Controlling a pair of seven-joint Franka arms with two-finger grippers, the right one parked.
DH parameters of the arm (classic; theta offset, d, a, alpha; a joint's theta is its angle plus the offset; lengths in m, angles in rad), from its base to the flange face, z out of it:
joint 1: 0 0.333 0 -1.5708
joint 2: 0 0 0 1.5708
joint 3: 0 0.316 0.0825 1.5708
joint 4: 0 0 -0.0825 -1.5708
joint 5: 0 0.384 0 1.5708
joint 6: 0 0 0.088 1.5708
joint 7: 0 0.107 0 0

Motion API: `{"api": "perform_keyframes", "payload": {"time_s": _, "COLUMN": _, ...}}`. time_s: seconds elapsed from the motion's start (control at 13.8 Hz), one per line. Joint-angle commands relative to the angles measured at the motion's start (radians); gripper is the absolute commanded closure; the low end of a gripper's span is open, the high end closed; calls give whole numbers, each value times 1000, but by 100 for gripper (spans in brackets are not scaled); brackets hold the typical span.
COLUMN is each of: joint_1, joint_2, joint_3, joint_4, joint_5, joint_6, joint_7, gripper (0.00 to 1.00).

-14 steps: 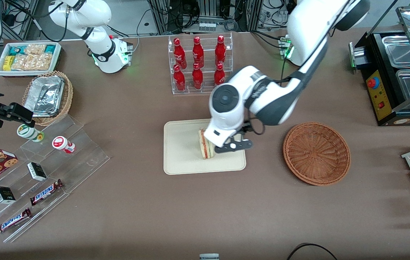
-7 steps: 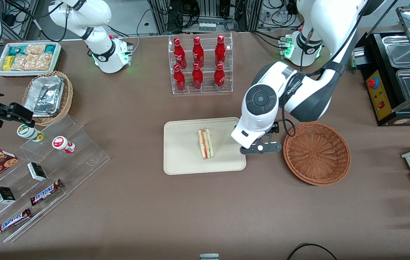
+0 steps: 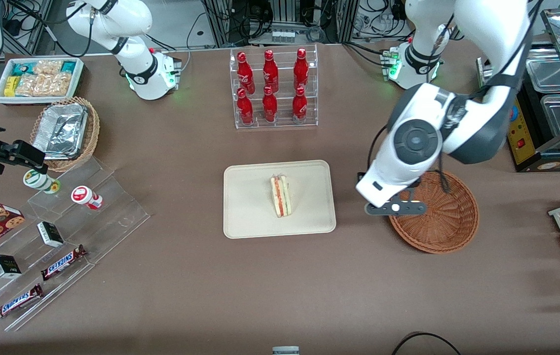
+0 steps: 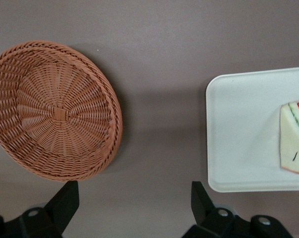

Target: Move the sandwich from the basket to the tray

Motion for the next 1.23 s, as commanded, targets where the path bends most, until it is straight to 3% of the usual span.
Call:
{"api": "perform_keyframes", "payload": {"time_s": 0.0, "joint_1": 37, "joint_2": -144, "joint_3": 36, "joint_4": -120, "joint_5": -53, "joint_6": -5, "joint_7": 134, "gripper": 0}}
{"api": "perform_keyframes", "payload": {"time_s": 0.22, "joint_1": 37, "joint_2": -259, "joint_3": 150, "joint_4": -153, "joint_5": -123, "joint_6": -118, "joint_7": 352, "gripper": 0}}
{"api": "perform_keyframes", "payload": {"time_s": 0.43, "joint_1": 26, "joint_2": -351, "joint_3": 266, "joint_4": -150, "joint_5": -148, "joint_6": -235, "joint_7": 516, "gripper": 0}}
{"api": "perform_keyframes", "payload": {"time_s": 0.87, "joint_1": 26, "joint_2": -425, "joint_3": 314, "joint_4": -107, "joint_5": -139, "joint_6": -394, "joint_7": 546, "gripper": 0}}
{"api": "perform_keyframes", "payload": {"time_s": 1.16, "joint_1": 29, "joint_2": -442, "joint_3": 363, "joint_4": -93, "joint_5": -148, "joint_6": -405, "joint_7": 556, "gripper": 0}}
